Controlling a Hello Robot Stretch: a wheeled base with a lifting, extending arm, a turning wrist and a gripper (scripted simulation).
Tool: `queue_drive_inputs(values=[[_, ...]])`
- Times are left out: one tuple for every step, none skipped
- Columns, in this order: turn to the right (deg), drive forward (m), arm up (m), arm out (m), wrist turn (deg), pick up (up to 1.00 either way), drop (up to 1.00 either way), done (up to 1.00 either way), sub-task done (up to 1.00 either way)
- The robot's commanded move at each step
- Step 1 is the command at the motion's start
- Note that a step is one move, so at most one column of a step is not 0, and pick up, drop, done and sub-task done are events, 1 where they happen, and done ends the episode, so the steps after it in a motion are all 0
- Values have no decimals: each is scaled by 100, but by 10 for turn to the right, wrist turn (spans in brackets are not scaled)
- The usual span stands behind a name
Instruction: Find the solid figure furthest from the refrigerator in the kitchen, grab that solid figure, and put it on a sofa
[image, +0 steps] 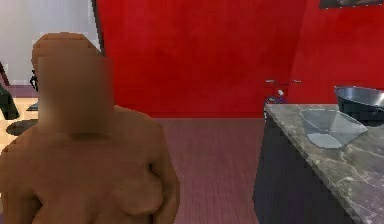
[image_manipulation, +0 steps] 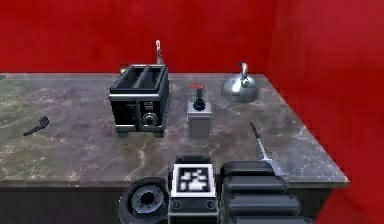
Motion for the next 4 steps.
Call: queue_drive_inputs(values=[[0, 100, 0, 0, 0, 0, 0, 0, 0], [0, 20, 0, 0, 0, 0, 0, 0, 0], [-270, 0, 0, 0, 0, 0, 0, 0, 0], [0, 95, 0, 0, 0, 0, 0, 0, 0]])
